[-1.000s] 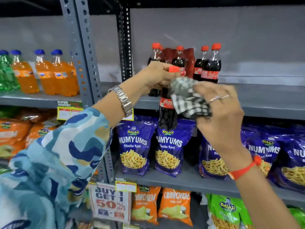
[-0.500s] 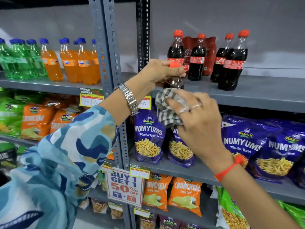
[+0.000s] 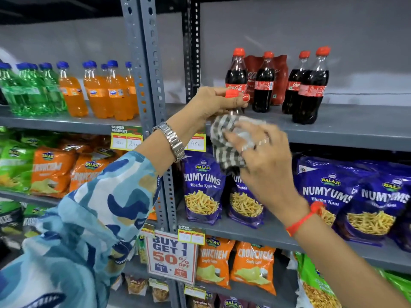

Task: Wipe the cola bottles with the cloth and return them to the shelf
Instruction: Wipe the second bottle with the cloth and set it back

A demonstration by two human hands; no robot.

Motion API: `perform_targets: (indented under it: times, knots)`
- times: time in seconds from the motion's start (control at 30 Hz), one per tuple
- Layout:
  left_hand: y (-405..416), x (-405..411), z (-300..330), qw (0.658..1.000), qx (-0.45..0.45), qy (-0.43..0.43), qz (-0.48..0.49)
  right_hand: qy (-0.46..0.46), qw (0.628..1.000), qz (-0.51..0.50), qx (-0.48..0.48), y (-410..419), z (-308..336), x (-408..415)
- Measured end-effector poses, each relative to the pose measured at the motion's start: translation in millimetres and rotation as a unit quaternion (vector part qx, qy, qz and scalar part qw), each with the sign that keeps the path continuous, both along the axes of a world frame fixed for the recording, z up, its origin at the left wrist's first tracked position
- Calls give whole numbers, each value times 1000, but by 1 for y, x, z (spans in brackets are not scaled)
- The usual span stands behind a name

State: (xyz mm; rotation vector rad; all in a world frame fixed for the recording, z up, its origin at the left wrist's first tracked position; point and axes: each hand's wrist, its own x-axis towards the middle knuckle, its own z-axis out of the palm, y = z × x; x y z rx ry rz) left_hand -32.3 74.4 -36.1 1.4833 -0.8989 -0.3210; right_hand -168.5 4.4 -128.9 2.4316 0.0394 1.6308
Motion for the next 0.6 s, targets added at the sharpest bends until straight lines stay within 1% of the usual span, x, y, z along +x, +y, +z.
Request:
perform_targets:
  times: [0.07,0.13,0.17,0.2,0.23,0.3,0.37,0.4,0.47,0.5,0.6]
  knots:
    - [3,4,0,1000,9,-18,-16,64,997,9,-45,-2,-32,-3]
    - [7,10,1,999,19,-33,-32,175,980,25,-97,1,-58,-12]
    - [8,12,1,998,24,-36,-39,208,973,42,-94,2,-62,-18]
    - [9,15,1,998,27,-37,-49,211,972,65,-74,3,-59,-23]
    - [9,16,-1,997,27,-36,-64,184,978,91,-45,4,-51,-26]
    - [10,17,-4,994,13,-18,-107,99,988,116,14,4,-28,-28]
    - [8,14,-8,989,-12,9,-150,38,993,101,42,-1,-10,-27]
    - [7,12,-9,986,-24,17,-165,26,995,87,50,-5,-6,-25]
    - [3,9,-11,983,-44,14,-180,31,995,69,60,-9,-11,-22]
    - [1,9,-12,981,-54,13,-184,48,995,66,50,-10,-21,-22]
    - [-1,9,-14,976,-81,28,-198,142,986,85,-19,-8,-51,-28]
